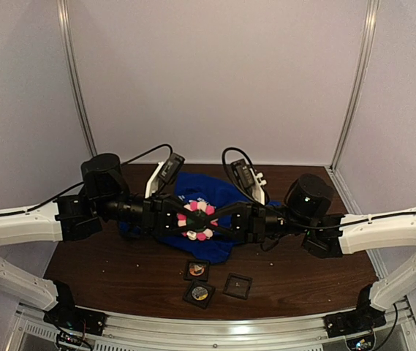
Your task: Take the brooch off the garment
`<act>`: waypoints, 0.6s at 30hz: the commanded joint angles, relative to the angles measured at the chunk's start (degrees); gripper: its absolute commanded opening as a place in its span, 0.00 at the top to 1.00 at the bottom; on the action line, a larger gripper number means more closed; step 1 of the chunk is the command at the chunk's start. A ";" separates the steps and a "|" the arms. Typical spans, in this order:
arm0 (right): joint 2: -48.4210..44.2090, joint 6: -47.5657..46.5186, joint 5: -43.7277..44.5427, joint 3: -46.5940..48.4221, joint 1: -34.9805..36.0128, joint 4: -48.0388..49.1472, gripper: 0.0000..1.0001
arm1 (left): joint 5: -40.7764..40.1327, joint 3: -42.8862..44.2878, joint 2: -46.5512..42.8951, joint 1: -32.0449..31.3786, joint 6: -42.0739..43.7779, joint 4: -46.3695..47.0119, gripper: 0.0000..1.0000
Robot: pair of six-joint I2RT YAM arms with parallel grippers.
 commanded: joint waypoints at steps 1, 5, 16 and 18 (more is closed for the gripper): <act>3.46 1.04 3.57 2.39 0.86 -3.44 1.00 | 5.35 2.88 3.30 -2.45 2.60 1.36 0.79; 3.63 1.08 3.40 2.52 0.84 -3.71 1.00 | 6.50 3.53 3.88 -2.44 2.82 0.79 0.79; 3.78 1.03 3.07 3.00 0.88 -4.14 1.00 | 7.86 4.26 4.93 -2.51 3.30 -0.95 0.79; 3.88 1.04 3.04 3.09 0.85 -4.28 1.00 | 8.08 4.32 5.12 -2.46 3.30 -1.12 0.80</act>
